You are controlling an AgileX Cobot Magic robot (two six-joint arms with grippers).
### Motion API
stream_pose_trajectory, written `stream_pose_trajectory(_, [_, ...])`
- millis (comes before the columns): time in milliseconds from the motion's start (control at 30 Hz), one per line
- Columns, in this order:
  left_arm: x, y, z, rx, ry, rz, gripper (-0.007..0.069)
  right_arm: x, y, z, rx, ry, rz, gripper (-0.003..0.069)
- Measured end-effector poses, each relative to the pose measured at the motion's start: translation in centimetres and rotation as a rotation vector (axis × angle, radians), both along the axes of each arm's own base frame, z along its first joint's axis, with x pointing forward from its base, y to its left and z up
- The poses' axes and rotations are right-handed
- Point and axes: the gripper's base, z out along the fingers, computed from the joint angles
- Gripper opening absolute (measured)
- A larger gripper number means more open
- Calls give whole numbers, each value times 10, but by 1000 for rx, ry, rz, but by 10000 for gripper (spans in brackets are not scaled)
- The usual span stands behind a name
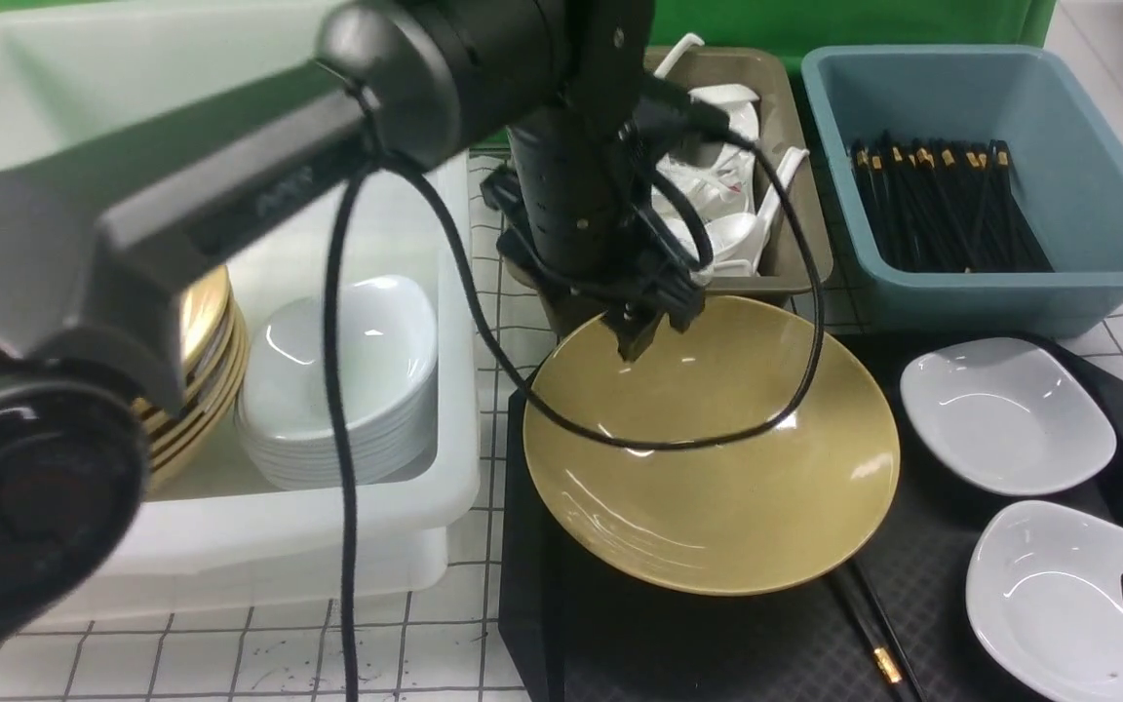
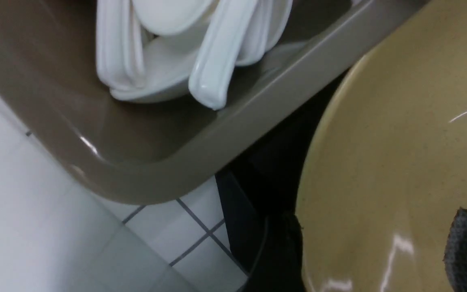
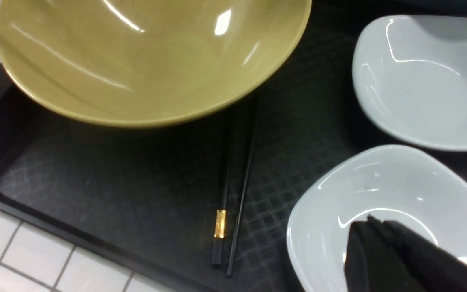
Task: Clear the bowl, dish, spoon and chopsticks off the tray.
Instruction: Use the left arm to grab the yellow noodle bowl on the left, then use the left arm to put the noodle bowl into the large storage box on the left
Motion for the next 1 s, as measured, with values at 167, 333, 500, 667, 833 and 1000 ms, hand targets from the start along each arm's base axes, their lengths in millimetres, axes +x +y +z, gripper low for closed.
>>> stream_pose_trajectory(167, [6, -4, -30, 45, 54, -2, 450, 0, 0, 0, 1, 1, 0, 48])
stream_pose_trajectory(333, [7, -12, -54, 36, 127, -120, 279, 0, 0, 0, 10, 6, -2, 48])
stream_pose_trajectory(500, [0, -19, -41, -62, 150, -180, 121, 0, 1, 0, 24, 10, -3, 48])
stream_pose_trajectory(667, [-10, -17, -10, -119, 127, -208, 29, 0, 1, 0, 26, 10, -3, 48])
stream_pose_trajectory(833, [-33, -5, 58, -244, 11, -344, 8, -1, 1, 0, 29, 11, -3, 48])
stream_pose_trajectory(1000, [-55, 26, 126, -417, -88, -347, 5, -1, 1, 0, 30, 11, -4, 48])
